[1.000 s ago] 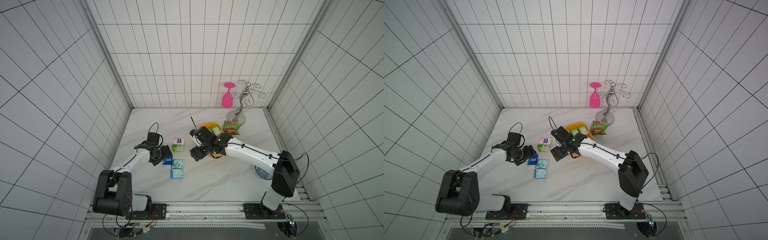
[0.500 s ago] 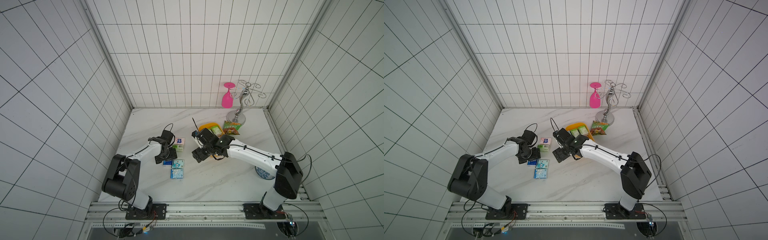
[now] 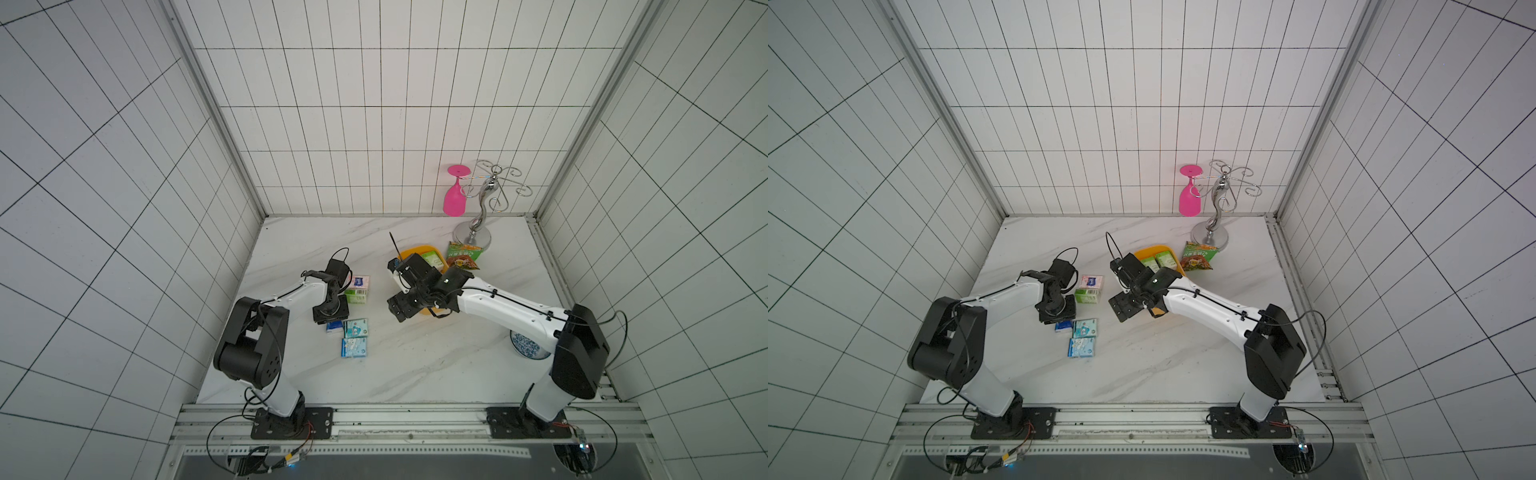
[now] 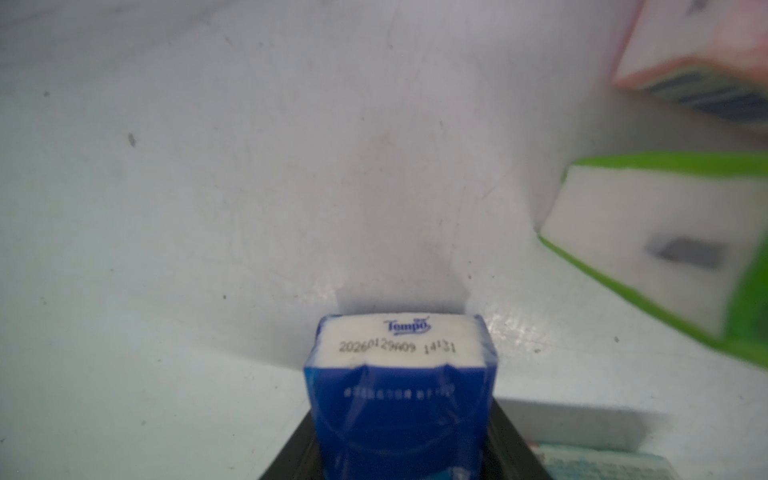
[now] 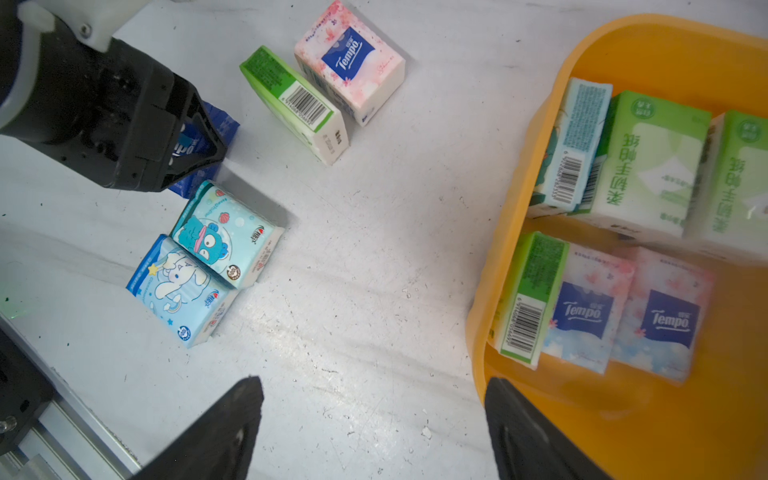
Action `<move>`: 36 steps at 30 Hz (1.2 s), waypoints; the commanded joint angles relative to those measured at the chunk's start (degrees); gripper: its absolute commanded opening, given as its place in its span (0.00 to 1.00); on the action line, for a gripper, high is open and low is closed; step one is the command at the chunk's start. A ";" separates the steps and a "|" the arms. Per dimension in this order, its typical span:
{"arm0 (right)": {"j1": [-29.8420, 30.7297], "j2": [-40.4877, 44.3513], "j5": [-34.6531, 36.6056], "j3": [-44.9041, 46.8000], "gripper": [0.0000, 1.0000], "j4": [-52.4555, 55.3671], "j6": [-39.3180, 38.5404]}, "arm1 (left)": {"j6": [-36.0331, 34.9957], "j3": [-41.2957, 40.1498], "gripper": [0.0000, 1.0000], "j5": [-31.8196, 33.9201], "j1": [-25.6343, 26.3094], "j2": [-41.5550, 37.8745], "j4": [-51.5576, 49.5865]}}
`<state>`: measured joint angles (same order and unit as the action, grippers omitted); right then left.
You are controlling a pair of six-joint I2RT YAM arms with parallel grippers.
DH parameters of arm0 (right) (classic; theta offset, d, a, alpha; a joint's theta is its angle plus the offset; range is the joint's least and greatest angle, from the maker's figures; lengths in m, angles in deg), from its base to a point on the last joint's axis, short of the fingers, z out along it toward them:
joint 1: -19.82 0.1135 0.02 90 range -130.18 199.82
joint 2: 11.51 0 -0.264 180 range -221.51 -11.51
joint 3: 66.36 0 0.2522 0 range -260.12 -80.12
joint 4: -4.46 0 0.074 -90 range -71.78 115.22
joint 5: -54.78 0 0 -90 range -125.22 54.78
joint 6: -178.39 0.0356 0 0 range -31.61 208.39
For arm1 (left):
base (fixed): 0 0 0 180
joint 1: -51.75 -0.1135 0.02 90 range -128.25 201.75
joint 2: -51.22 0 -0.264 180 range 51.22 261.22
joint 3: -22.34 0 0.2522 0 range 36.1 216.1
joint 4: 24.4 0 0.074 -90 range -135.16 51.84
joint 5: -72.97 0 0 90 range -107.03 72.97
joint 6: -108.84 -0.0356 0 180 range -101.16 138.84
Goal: Put the pocket tissues into the storage box
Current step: Pick up the pocket tissues from the center of the board, then place the pocket tissues in the storage box.
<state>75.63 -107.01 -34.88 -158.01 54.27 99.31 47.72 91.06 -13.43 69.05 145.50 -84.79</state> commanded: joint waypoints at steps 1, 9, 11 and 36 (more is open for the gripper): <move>-3.07 2.62 -0.11 1.68 0.88 1.68 1.33 | -0.50 1.00 0.47 1.28 0.23 -0.80 -1.25; -12.39 8.64 4.91 6.34 0.99 2.71 7.84 | -1.37 2.77 0.48 -0.37 0.63 -10.00 -7.22; -15.03 9.94 7.66 7.58 0.99 3.16 10.88 | -1.29 4.01 0.48 -1.09 1.64 -12.35 -8.56; -38.21 16.82 0.25 15.25 0.97 3.67 13.87 | 23.69 33.89 0.49 -15.80 24.11 13.28 12.69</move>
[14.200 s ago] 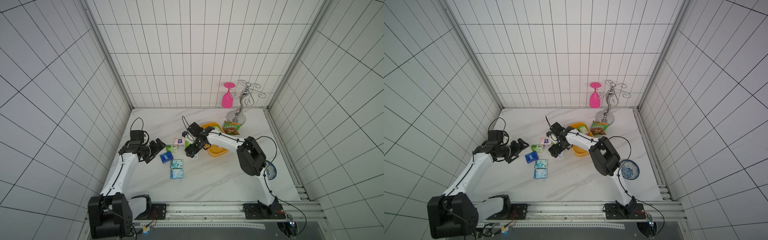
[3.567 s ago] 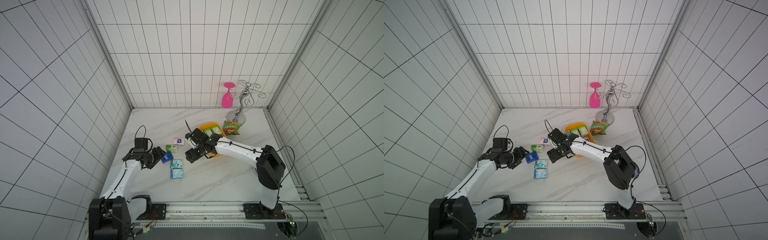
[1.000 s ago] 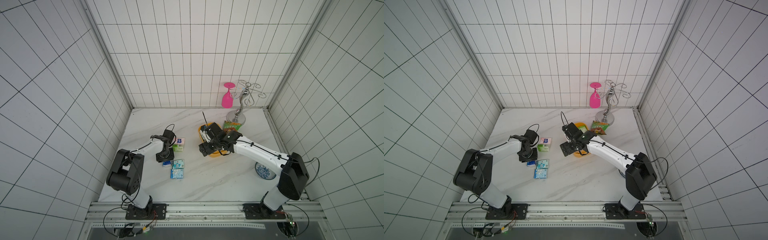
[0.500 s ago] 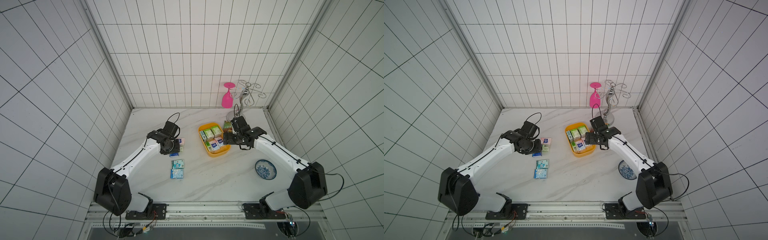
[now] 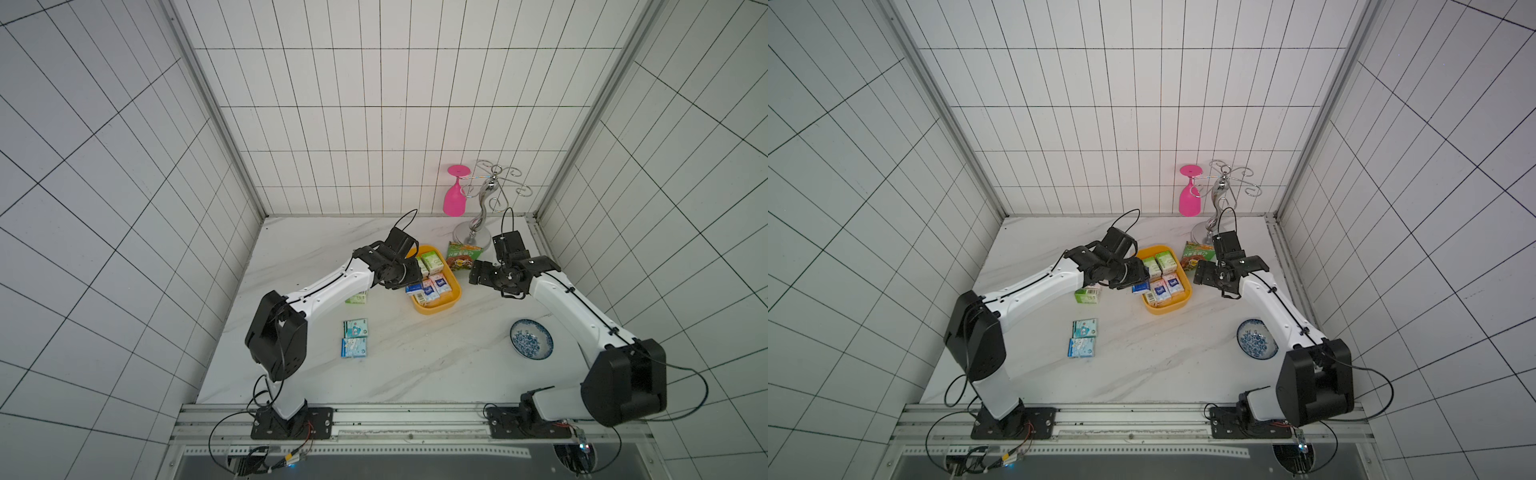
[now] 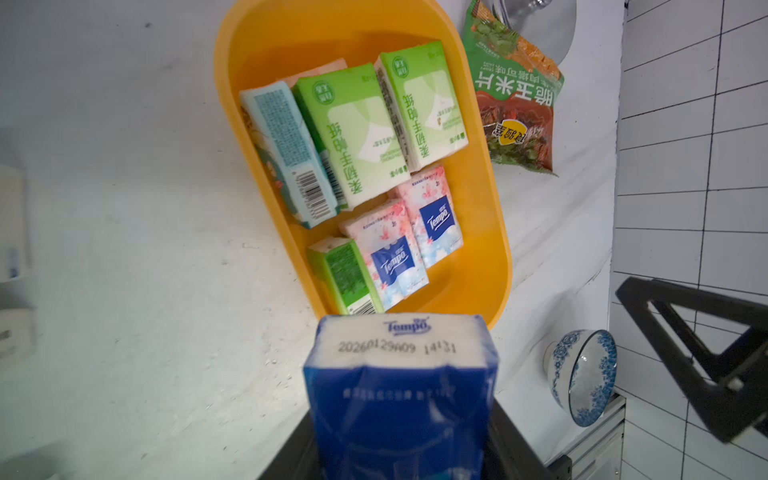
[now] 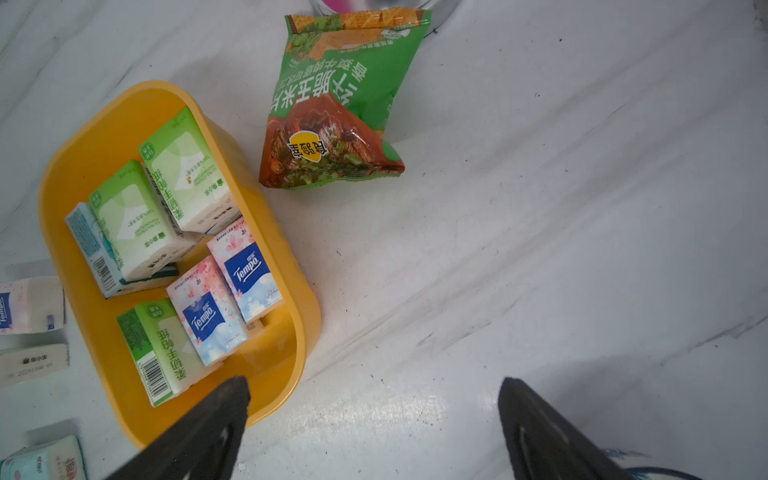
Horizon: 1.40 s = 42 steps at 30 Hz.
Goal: Put the pocket tissues into the storage box
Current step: Place the pocket tissues in the storage box.
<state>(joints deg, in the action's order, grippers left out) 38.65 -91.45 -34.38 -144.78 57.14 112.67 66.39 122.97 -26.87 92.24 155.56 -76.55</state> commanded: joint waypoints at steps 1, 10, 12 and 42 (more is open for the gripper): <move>-1.55 1.38 -0.45 2.25 0.97 0.81 0.49 | 6.50 3.08 0.49 -2.54 1.54 5.09 4.96; -2.82 1.62 -0.97 2.64 0.95 1.02 -0.10 | 12.24 16.81 0.51 1.77 5.59 18.83 0.25; -3.06 1.55 -1.26 2.74 0.94 1.00 -0.20 | 12.80 19.33 0.51 2.89 5.56 21.08 -1.41; -2.98 4.45 -4.88 0.76 0.88 5.32 -0.63 | 4.25 17.77 0.80 8.47 3.54 8.91 -5.18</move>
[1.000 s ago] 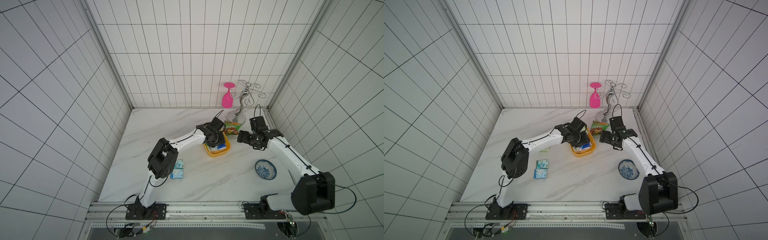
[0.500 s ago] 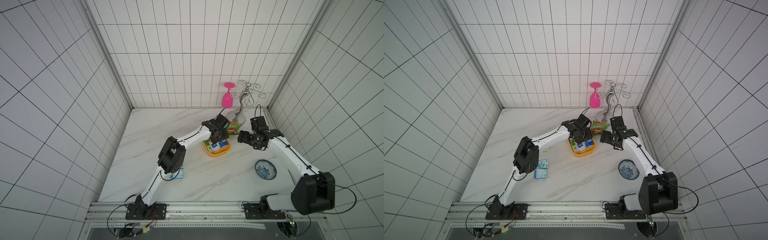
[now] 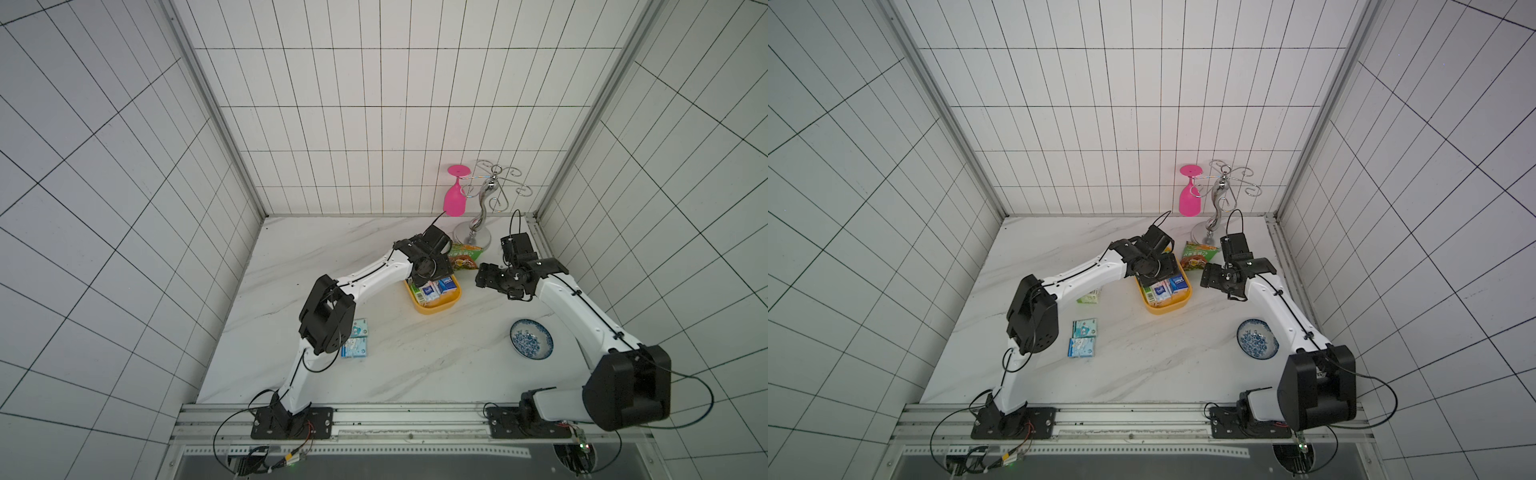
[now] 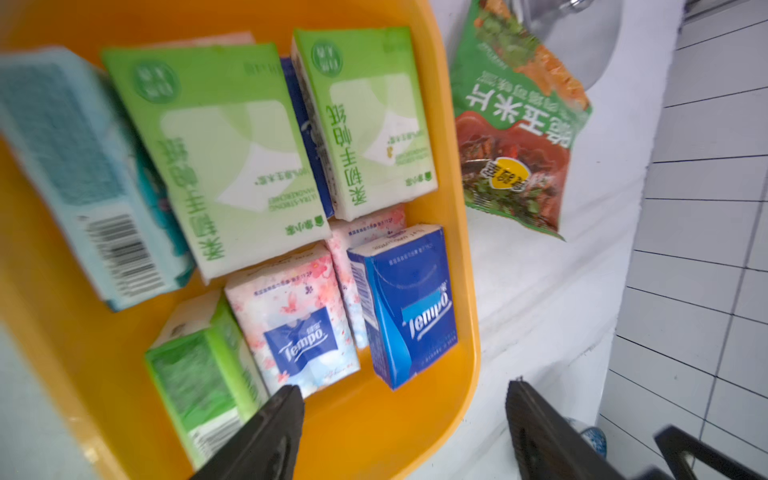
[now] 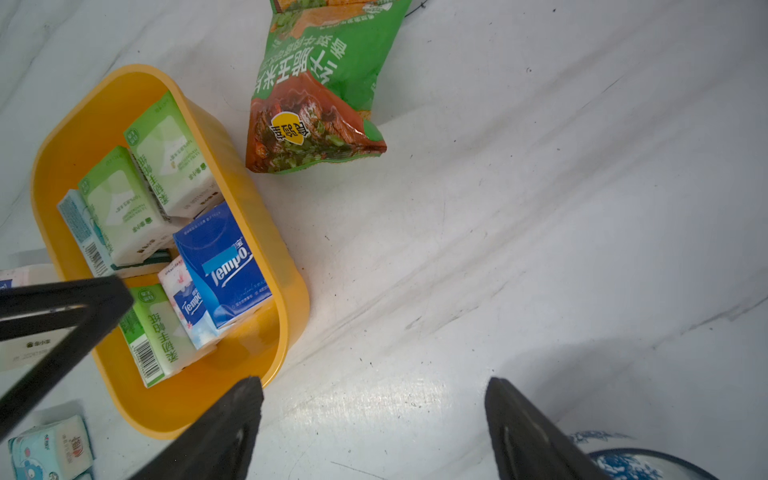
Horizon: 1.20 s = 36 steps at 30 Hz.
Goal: Put the pocket tissues into the storage box
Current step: Place the pocket tissues in the storage box.
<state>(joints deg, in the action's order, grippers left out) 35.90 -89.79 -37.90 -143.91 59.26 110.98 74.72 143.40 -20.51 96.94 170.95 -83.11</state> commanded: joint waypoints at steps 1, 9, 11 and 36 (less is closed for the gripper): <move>0.19 3.51 -1.37 -0.21 0.88 3.78 1.59 | -4.90 -5.02 0.81 2.64 -1.60 -9.14 1.20; 8.13 5.51 0.89 -1.16 0.88 6.74 4.38 | -7.37 -26.00 0.94 1.46 -10.66 -28.00 2.15; 10.10 5.32 1.69 -1.21 0.88 6.74 4.89 | -7.43 -31.47 0.95 0.44 -14.28 -31.34 3.40; 13.31 -0.53 3.73 -2.53 0.87 6.16 0.98 | 35.76 -46.31 0.67 2.45 -24.73 -30.50 11.40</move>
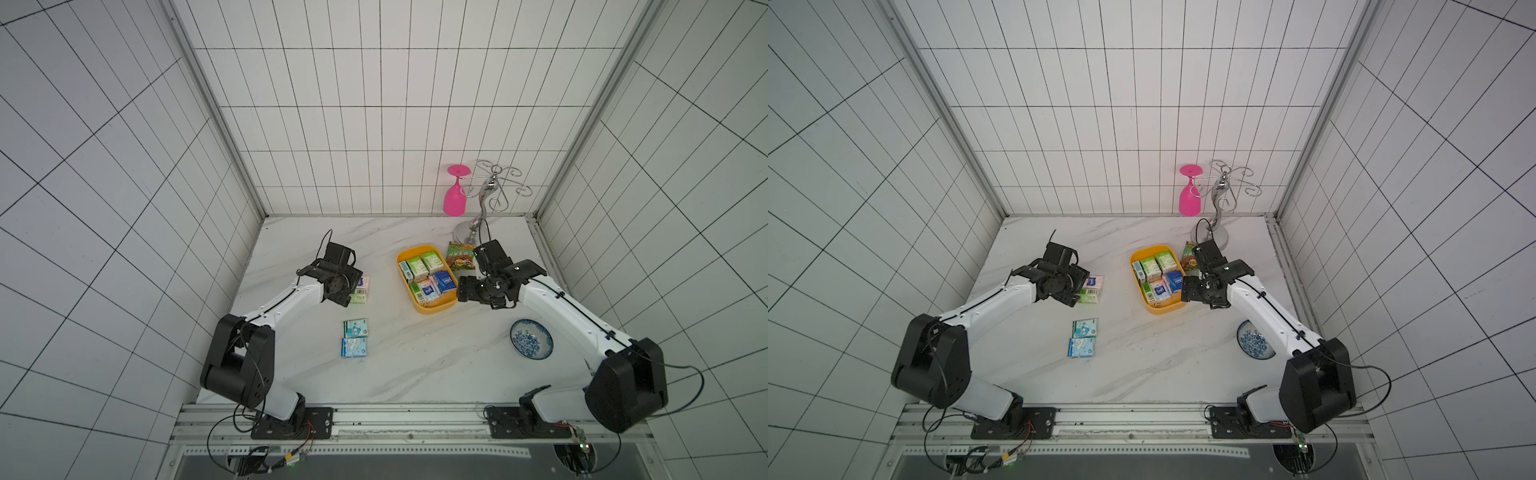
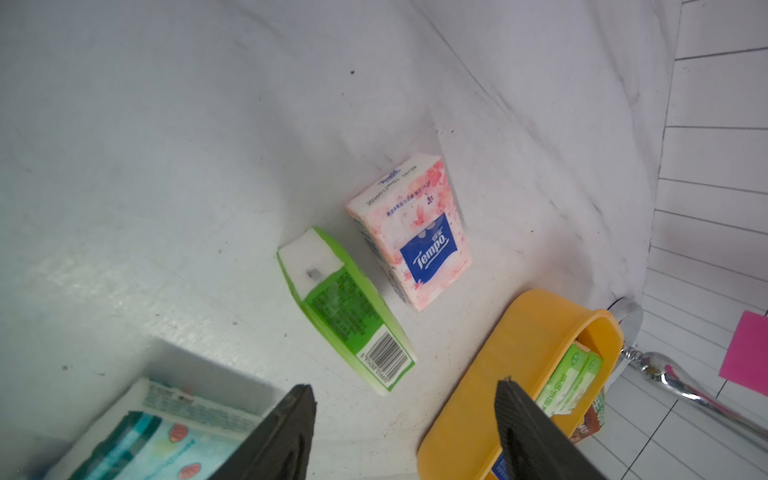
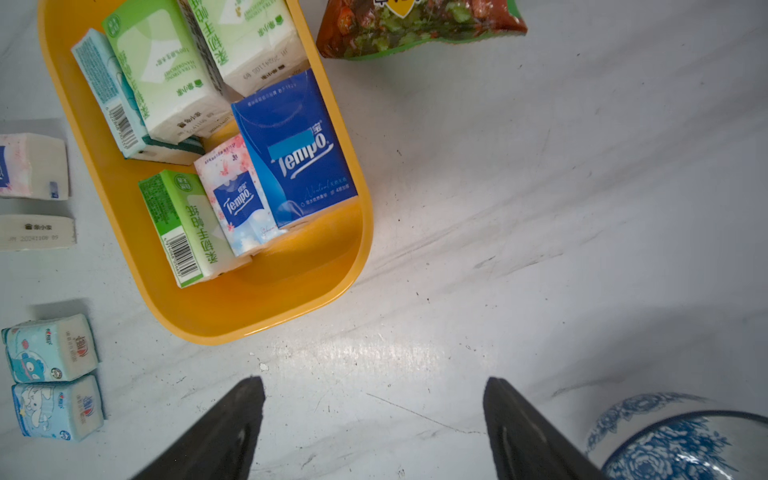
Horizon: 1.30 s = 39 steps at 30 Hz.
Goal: Put the pocket tissues into the storage box
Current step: Place the pocket tissues in the storage box, then pick up the pocket tissues from the center of the board.
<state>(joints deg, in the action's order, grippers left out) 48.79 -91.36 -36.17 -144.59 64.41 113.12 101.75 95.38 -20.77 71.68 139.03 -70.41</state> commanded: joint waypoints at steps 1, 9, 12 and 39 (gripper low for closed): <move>0.38 1.31 2.33 -1.89 0.87 1.11 -1.26 | 9.30 1.79 0.67 2.43 0.72 1.93 -0.99; 0.37 2.83 4.79 -2.70 0.87 1.69 -2.31 | 14.65 1.16 0.67 0.57 2.29 4.68 -1.00; 0.38 2.79 5.39 -2.79 0.87 2.19 -2.67 | 15.51 0.35 0.67 0.89 2.42 5.02 -0.72; 0.38 -0.83 7.27 -8.46 0.87 3.11 -5.12 | 10.92 -0.47 0.20 -2.76 1.01 9.86 1.34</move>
<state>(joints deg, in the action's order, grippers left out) 48.79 -92.15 -30.64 -150.62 66.12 108.64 113.75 95.06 -23.57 73.01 148.78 -68.77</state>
